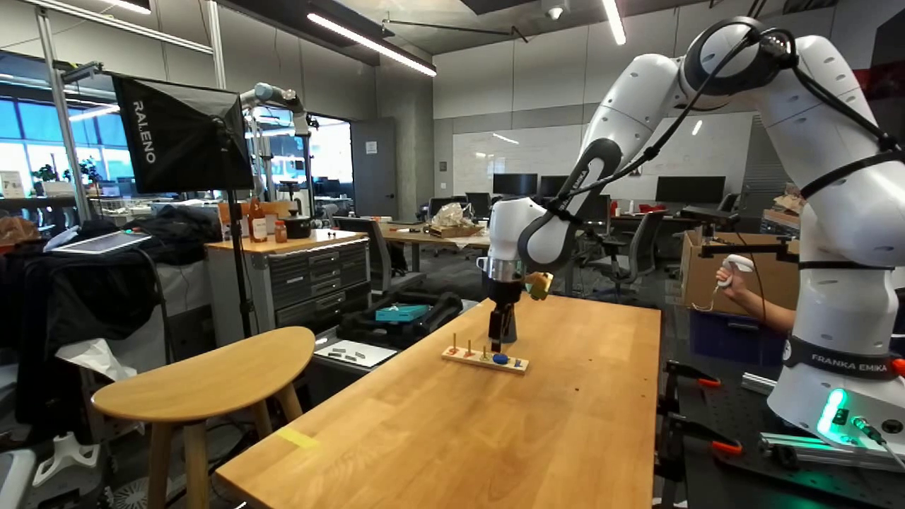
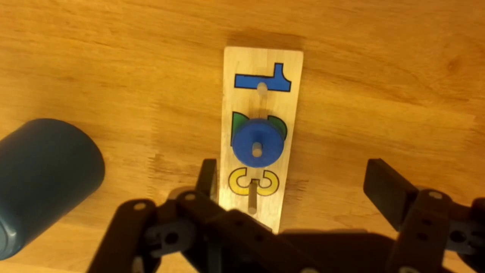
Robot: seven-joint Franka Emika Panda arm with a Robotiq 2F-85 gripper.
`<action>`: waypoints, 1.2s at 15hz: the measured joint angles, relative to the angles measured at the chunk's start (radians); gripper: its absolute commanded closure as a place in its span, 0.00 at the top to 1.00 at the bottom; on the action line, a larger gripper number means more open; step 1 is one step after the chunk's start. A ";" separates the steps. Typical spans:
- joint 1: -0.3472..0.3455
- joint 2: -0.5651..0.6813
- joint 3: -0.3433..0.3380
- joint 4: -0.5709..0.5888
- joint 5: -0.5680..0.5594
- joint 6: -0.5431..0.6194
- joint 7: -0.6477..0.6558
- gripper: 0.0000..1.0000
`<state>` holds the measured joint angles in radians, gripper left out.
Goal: Remove the blue object from the dowel
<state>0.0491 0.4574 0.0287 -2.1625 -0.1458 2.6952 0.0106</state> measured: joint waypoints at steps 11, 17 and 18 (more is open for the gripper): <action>-0.004 0.121 -0.007 0.083 0.032 0.000 0.013 0.58; -0.004 0.131 -0.008 0.095 0.034 -0.001 0.018 0.81; -0.004 0.132 -0.008 0.095 0.034 -0.001 0.019 0.87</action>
<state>0.0454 0.5893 0.0210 -2.0673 -0.1116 2.6946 0.0291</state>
